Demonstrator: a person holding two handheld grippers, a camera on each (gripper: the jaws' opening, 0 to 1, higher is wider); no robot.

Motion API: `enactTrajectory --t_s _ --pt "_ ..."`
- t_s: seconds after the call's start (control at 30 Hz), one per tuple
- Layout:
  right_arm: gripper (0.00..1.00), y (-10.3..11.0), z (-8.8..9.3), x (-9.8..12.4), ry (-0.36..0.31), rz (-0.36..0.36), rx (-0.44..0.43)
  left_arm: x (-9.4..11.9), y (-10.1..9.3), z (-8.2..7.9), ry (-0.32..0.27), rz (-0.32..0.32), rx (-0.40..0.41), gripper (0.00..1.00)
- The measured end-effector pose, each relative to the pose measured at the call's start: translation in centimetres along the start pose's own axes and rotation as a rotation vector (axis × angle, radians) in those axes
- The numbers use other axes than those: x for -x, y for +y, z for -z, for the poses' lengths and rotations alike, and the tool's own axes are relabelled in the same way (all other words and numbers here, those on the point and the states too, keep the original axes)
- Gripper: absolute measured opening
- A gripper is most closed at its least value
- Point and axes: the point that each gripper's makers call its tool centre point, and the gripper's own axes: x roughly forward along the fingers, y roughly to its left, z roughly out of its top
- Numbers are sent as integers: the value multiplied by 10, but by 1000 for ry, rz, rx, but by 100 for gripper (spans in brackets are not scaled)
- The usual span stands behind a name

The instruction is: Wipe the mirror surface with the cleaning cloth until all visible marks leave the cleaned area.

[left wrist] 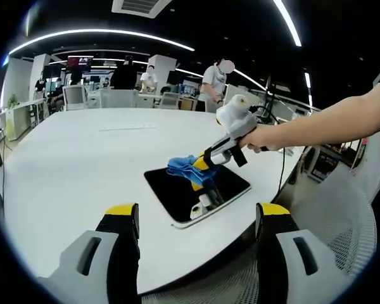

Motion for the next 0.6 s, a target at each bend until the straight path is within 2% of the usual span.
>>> enactTrajectory --t_s 0.6 --pt "0 -11 -6 -6 30 39 41 0 0 1 9 3 -1 72"
